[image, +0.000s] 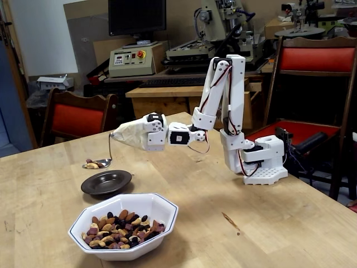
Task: Use spoon to take food
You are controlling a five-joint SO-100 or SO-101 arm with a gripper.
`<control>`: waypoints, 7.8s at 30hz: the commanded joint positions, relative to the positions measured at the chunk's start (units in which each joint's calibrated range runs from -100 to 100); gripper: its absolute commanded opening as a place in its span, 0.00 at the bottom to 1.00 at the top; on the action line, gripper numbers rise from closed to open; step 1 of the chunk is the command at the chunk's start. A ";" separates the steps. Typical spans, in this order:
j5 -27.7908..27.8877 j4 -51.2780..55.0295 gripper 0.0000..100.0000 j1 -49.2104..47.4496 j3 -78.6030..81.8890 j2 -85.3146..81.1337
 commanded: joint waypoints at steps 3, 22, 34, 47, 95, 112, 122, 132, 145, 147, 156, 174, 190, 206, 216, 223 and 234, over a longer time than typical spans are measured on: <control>0.20 -1.59 0.04 5.53 -0.39 -1.03; 5.57 -1.59 0.04 8.05 -0.57 -0.35; 6.40 -1.51 0.04 7.46 -0.39 1.45; 6.64 -1.59 0.04 7.46 -1.10 8.38; 25.49 -1.67 0.04 -0.24 -1.10 8.89; 23.79 -1.67 0.04 -0.32 -1.19 8.89; 12.45 -1.59 0.04 -0.17 -1.19 8.12; 5.37 -1.51 0.04 -0.32 -0.48 1.62; 0.39 26.00 0.04 -0.39 -0.48 -19.78; 0.00 31.37 0.04 -0.39 -0.48 -24.74; -0.05 52.48 0.04 -5.21 -0.31 -48.62; -0.44 87.66 0.04 -10.39 -0.31 -81.82; -0.44 101.73 0.04 -11.36 -0.31 -86.79; -0.49 88.13 0.04 -22.54 1.73 -86.87; -0.34 77.14 0.04 -14.54 14.65 -87.04; -0.20 71.06 0.04 -9.13 15.80 -87.13; -0.10 70.50 0.04 -8.39 15.80 -87.47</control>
